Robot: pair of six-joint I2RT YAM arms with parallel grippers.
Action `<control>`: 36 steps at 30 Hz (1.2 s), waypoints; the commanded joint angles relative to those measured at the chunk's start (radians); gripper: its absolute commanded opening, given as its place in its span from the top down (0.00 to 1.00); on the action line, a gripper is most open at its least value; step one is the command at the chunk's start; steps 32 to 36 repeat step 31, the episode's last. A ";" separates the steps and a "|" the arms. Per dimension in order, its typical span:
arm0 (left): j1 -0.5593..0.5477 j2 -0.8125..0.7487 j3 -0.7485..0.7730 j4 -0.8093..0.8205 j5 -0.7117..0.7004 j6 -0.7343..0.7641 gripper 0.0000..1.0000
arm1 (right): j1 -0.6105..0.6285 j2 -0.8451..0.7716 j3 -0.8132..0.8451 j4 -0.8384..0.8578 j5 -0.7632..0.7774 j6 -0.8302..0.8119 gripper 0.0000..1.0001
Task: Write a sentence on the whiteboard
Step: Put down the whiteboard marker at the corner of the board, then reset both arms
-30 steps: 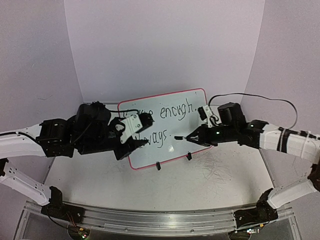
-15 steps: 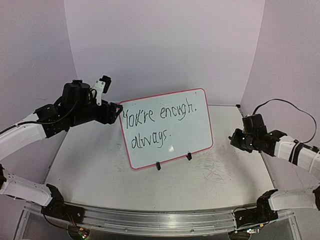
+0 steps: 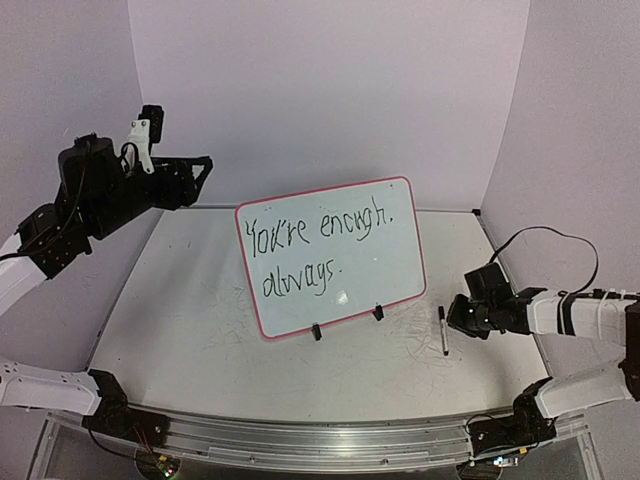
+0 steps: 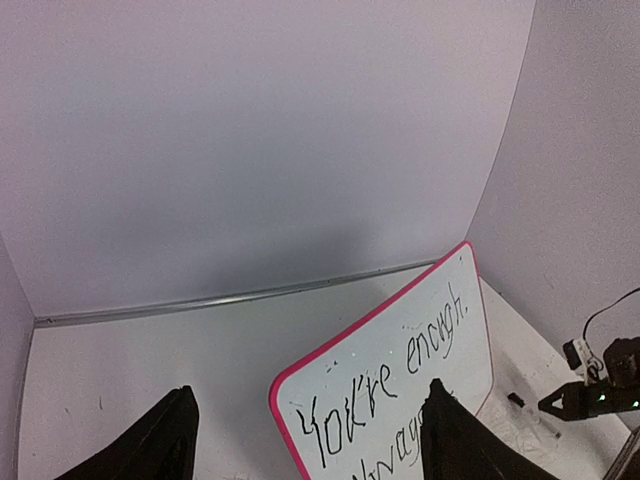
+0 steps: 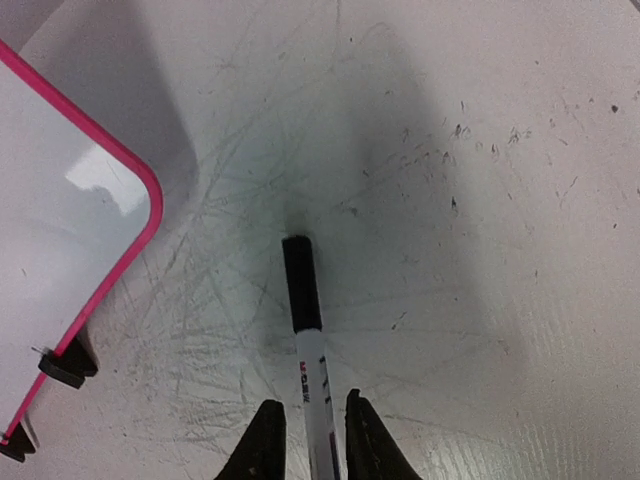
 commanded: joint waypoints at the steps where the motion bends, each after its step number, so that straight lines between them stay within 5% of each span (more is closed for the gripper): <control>1: 0.003 0.000 0.104 0.039 -0.041 0.082 0.21 | 0.019 -0.005 -0.014 0.032 0.014 0.041 0.71; 8: 0.003 0.028 0.272 0.011 -0.081 0.160 0.16 | 0.019 -0.268 0.182 -0.220 0.145 -0.066 0.43; 9: 0.003 0.029 0.290 0.010 -0.084 0.160 0.14 | 0.019 -0.301 0.240 -0.272 0.163 -0.108 0.36; 10: 0.002 0.030 0.310 0.009 -0.086 0.164 0.13 | 0.018 -0.336 0.305 -0.311 0.177 -0.157 0.17; 12: 0.003 0.031 0.348 0.008 -0.098 0.192 0.11 | 0.019 -0.391 0.447 -0.375 0.186 -0.258 0.02; 22: 0.003 0.049 0.467 0.026 -0.134 0.235 0.08 | 0.018 -0.397 1.012 -0.457 0.145 -0.527 0.02; 36: 0.003 0.037 0.459 0.030 -0.178 0.237 0.08 | 0.019 -0.450 1.014 -0.304 0.135 -0.568 0.02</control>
